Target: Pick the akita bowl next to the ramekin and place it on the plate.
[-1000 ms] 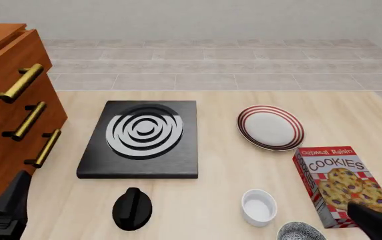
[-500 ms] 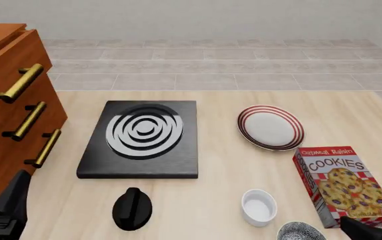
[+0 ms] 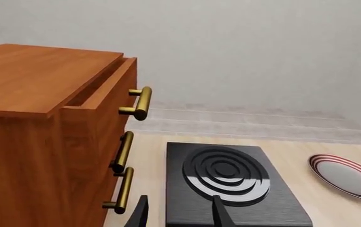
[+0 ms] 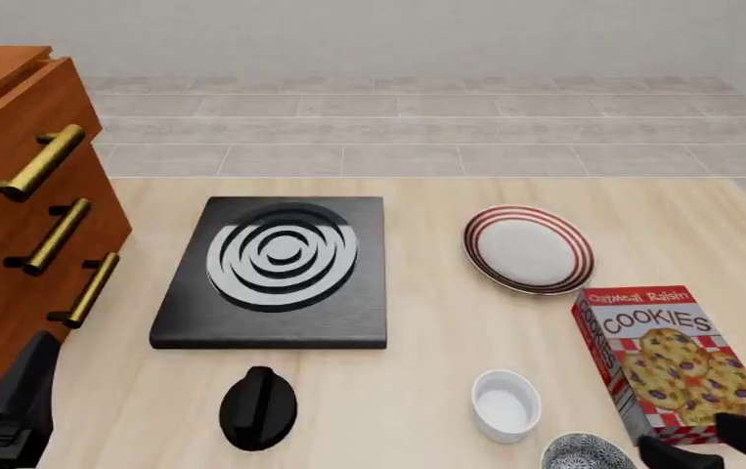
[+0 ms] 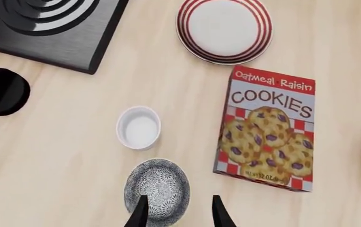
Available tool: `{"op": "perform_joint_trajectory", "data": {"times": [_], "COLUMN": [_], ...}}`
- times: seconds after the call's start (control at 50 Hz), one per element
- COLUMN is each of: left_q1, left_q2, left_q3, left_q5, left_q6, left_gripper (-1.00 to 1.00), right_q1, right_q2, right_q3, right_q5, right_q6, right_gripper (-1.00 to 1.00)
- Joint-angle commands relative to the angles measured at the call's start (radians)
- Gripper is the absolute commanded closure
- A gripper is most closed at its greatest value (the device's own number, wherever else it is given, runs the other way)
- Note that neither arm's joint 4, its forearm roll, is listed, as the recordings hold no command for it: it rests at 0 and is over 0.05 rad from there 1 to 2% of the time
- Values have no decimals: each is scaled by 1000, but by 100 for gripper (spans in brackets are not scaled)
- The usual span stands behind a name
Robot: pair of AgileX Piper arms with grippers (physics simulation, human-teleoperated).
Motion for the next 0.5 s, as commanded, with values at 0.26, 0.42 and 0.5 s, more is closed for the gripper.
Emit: {"op": "perform_joint_trajectory", "data": {"times": [0.26,0.42,0.5], "left_q1": [0,-2,-2], "left_q2": [1,3,7], "left_q3": [2,1,-1], "left_q5": [2,3,2], "left_q6": [-7,-11,-13], "left_gripper": [-100,-100,-100], "right_q1": [33,51,51], "right_q2": [139,185,206], "right_q3": [72,97,98], "right_q5": [-133,-163,-179], "right_q6": [32,66,66], "right_gripper": [-100,-100,-100]}}
